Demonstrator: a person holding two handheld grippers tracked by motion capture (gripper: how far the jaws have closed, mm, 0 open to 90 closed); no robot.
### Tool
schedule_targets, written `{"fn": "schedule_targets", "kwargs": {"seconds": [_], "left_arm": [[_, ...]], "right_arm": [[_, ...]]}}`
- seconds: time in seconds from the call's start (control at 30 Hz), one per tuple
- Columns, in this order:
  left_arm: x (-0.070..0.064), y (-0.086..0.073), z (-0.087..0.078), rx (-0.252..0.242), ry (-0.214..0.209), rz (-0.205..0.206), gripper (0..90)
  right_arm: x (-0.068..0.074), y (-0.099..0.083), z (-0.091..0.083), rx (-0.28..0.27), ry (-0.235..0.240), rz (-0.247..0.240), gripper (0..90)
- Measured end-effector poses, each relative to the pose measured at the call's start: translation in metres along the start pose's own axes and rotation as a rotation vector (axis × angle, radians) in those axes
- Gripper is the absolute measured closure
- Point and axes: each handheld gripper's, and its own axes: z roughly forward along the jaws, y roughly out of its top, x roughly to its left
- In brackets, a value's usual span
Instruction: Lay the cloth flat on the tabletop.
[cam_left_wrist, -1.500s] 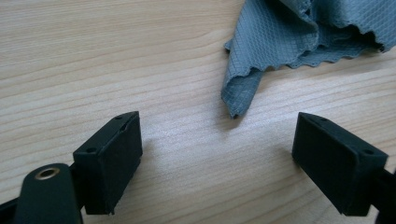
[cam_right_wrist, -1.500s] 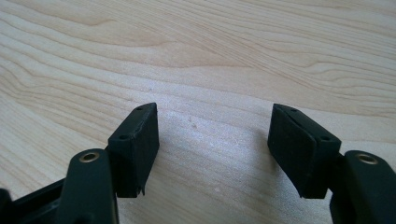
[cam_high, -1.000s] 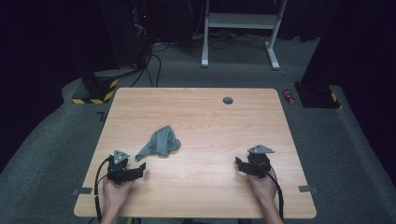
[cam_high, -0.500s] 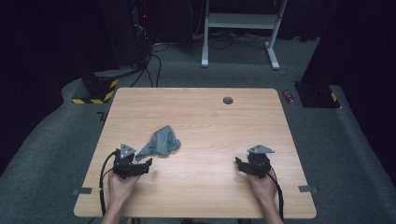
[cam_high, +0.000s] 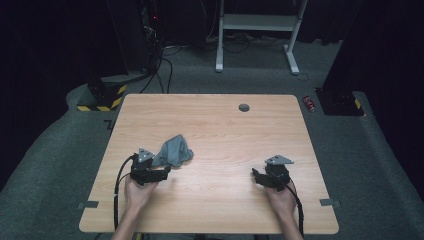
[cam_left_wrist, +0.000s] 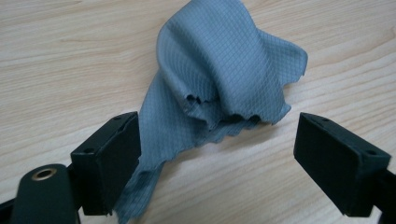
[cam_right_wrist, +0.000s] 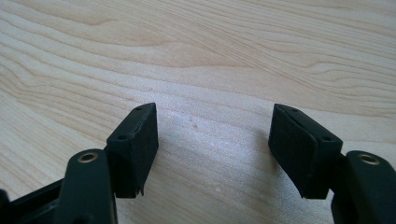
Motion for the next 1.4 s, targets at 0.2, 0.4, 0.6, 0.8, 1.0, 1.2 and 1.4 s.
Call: {"fn": "schedule_targets", "kwargs": {"seconds": [0.2,0.4,0.6,0.8,1.0,1.2,1.4], "left_arm": [[-0.001,0.007,0.013,0.019,0.0,-0.01,16.0],[-0.005,0.012,0.022,0.035,0.009,0.007,16.3],[-0.005,0.011,0.037,0.065,0.023,-0.011,18.6],[-0.008,0.01,0.044,0.08,0.057,0.006,23.7],[-0.008,0.013,0.044,0.095,0.078,0.043,39.5],[-0.012,0.02,0.046,0.11,0.074,0.074,67.3],[-0.008,0.02,0.045,0.106,0.043,0.055,82.9]], "right_arm": [[0.0,0.0,0.0,0.0,0.0,0.0,32.9],[0.0,0.0,0.0,0.0,0.0,0.0,32.8],[0.0,0.0,0.0,0.0,0.0,0.0,32.9],[0.0,0.0,0.0,-0.001,0.001,-0.004,32.9],[0.0,0.0,0.0,-0.002,0.002,-0.004,32.9],[0.0,0.0,0.0,-0.002,0.002,-0.005,32.9],[0.0,0.0,0.0,-0.002,0.002,-0.005,32.9]]}}
